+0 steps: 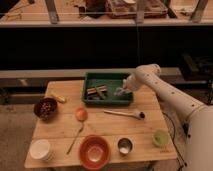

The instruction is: Wipe tray with towel

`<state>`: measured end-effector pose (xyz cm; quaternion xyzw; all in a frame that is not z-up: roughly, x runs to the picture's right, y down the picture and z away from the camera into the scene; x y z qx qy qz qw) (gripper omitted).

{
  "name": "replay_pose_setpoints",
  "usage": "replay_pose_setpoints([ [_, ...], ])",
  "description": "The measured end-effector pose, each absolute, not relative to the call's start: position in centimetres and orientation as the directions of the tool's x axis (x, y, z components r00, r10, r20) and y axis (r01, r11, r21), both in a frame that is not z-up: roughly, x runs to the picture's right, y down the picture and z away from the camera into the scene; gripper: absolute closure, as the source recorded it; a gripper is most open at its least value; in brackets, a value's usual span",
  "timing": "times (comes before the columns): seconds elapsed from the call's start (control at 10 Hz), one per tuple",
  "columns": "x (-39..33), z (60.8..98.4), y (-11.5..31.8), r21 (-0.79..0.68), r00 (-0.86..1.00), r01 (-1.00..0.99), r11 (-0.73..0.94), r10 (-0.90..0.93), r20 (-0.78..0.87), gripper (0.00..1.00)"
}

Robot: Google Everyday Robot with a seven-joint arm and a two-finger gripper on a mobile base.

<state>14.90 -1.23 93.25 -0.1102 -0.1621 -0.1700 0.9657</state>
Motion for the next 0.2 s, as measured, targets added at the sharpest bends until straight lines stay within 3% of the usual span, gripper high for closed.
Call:
replay_pose_setpoints([
  [0.2, 14.5, 95.4, -3.2, -0.142, 0.889, 0.384, 0.912, -0.323, 0.324, 1.0],
])
